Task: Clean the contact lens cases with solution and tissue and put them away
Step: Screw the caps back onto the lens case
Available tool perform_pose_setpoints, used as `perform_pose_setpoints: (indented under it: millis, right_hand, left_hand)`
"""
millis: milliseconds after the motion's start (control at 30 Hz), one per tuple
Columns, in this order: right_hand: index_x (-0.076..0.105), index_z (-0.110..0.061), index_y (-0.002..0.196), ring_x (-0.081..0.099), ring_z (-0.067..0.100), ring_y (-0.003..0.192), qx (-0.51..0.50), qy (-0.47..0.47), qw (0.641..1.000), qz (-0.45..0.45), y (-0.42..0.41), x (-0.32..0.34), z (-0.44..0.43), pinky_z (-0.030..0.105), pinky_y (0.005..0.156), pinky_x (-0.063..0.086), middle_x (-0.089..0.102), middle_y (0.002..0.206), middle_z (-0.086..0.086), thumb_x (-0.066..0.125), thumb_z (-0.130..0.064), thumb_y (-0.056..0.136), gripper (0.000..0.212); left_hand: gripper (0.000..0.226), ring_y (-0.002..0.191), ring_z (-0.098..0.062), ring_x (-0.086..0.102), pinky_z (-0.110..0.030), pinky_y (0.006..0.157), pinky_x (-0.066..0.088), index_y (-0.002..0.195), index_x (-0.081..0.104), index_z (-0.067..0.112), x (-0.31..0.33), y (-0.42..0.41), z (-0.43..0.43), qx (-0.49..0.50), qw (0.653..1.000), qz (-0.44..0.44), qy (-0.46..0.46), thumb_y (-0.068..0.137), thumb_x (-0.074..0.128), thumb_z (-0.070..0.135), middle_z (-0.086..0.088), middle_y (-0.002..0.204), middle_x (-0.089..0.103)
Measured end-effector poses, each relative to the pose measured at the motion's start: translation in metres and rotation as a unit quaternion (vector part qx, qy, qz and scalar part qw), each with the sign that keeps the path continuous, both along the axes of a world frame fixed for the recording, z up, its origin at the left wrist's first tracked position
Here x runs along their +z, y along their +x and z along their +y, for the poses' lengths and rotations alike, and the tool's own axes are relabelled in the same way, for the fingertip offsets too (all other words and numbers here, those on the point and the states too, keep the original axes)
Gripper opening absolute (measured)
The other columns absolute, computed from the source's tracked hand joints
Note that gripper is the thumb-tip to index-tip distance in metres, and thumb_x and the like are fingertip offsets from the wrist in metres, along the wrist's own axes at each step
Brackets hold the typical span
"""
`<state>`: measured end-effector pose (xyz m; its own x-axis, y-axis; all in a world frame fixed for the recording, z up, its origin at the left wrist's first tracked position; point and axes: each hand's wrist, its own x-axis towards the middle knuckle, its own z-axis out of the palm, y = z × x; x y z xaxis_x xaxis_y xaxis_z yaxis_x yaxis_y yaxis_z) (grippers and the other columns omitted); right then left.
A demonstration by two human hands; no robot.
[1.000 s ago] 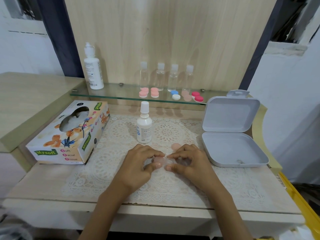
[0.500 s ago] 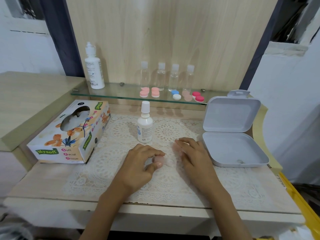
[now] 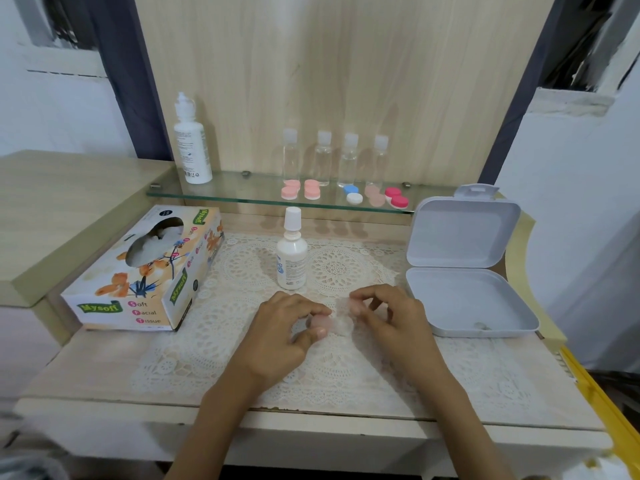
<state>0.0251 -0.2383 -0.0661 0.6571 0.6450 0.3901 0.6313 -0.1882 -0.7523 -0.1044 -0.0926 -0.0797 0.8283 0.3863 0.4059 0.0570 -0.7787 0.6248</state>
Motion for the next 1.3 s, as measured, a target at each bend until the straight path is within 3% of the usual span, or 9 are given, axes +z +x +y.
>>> perform_pose_setpoints:
  millis: [133, 400, 733, 833, 900, 1133, 1233, 1300]
  right_hand:
    - [0.071, -0.030, 0.096, 0.055, 0.002, 0.091, 0.040, -0.024, 0.999, 0.001, -0.012, -0.001, -0.004, 0.011, 0.074, 0.040, 0.066, 0.093, -0.016, 0.070, -0.027, 0.083, 0.013]
    - [0.074, -0.021, 0.100, 0.056, 0.007, 0.096, 0.060, -0.014, 0.997, -0.053, -0.013, -0.004, -0.004, 0.027, 0.082, 0.047, 0.066, 0.091, -0.014, 0.075, -0.024, 0.080, 0.020]
    - [0.071, -0.022, 0.099, 0.050, 0.003, 0.086, 0.050, -0.029, 0.993, -0.101, -0.014, -0.005, -0.003, 0.014, 0.071, 0.038, 0.055, 0.085, -0.017, 0.076, -0.035, 0.076, 0.027]
    - [0.061, -0.028, 0.113, 0.049, 0.003, 0.092, 0.055, -0.044, 0.994, -0.086, -0.018, -0.004, -0.003, 0.013, 0.075, 0.038, 0.052, 0.094, -0.018, 0.075, -0.041, 0.076, 0.042]
    - [0.059, -0.026, 0.119, 0.049, 0.005, 0.096, 0.065, -0.050, 0.991, -0.107, -0.019, -0.005, -0.002, 0.014, 0.080, 0.038, 0.051, 0.098, -0.018, 0.068, -0.037, 0.083, 0.039]
    - [0.066, -0.020, 0.100, 0.045, 0.005, 0.090, 0.071, -0.072, 0.987, -0.124, -0.016, -0.007, 0.000, 0.012, 0.076, 0.034, 0.051, 0.089, -0.014, 0.065, -0.030, 0.087, 0.017]
    - [0.063, -0.018, 0.094, 0.043, 0.006, 0.089, 0.057, -0.077, 0.988, -0.122, -0.015, -0.008, 0.001, 0.016, 0.075, 0.036, 0.050, 0.088, -0.012, 0.067, -0.037, 0.083, 0.023]
    - [0.059, -0.020, 0.089, 0.043, 0.005, 0.088, 0.046, -0.081, 0.989, -0.114, -0.016, -0.007, 0.001, 0.018, 0.074, 0.037, 0.049, 0.088, -0.013, 0.063, -0.053, 0.076, 0.036]
  left_hand:
    - [0.033, 0.100, 0.003, 0.047, -0.026, 0.094, 0.037, 0.106, 0.068, 0.033, 0.000, 0.001, 0.000, 0.003, 1.000, 0.003, -0.002, 0.075, 0.059, 0.040, 0.019, 0.097, 0.063]
    - [0.033, 0.099, 0.002, 0.049, -0.026, 0.093, 0.038, 0.105, 0.068, 0.034, 0.001, 0.000, 0.000, 0.001, 1.000, 0.000, -0.009, 0.074, 0.060, 0.039, 0.018, 0.097, 0.065]
    - [0.029, 0.098, 0.001, 0.049, -0.022, 0.090, 0.039, 0.105, 0.069, 0.034, 0.000, 0.000, 0.001, -0.001, 1.000, 0.003, -0.007, 0.077, 0.063, 0.037, 0.017, 0.097, 0.065]
    - [0.029, 0.096, -0.001, 0.050, -0.024, 0.088, 0.040, 0.105, 0.069, 0.032, 0.000, 0.001, 0.000, 0.001, 1.000, 0.003, -0.005, 0.076, 0.064, 0.036, 0.016, 0.094, 0.065]
    - [0.031, 0.096, -0.002, 0.050, -0.023, 0.088, 0.040, 0.105, 0.069, 0.032, 0.000, 0.000, 0.000, 0.000, 1.000, 0.005, -0.008, 0.076, 0.061, 0.039, 0.016, 0.094, 0.065]
    - [0.033, 0.096, 0.000, 0.049, -0.019, 0.088, 0.039, 0.105, 0.069, 0.032, 0.001, 0.000, 0.000, 0.000, 1.000, 0.012, -0.009, 0.075, 0.059, 0.041, 0.015, 0.096, 0.066]
    - [0.033, 0.095, -0.003, 0.051, -0.017, 0.087, 0.038, 0.105, 0.069, 0.032, 0.002, 0.000, 0.000, 0.002, 1.000, 0.010, -0.005, 0.075, 0.059, 0.040, 0.014, 0.095, 0.066]
    - [0.032, 0.095, -0.003, 0.051, -0.017, 0.087, 0.038, 0.105, 0.069, 0.032, 0.002, -0.001, 0.000, 0.003, 1.000, 0.009, -0.003, 0.075, 0.059, 0.039, 0.014, 0.095, 0.066]
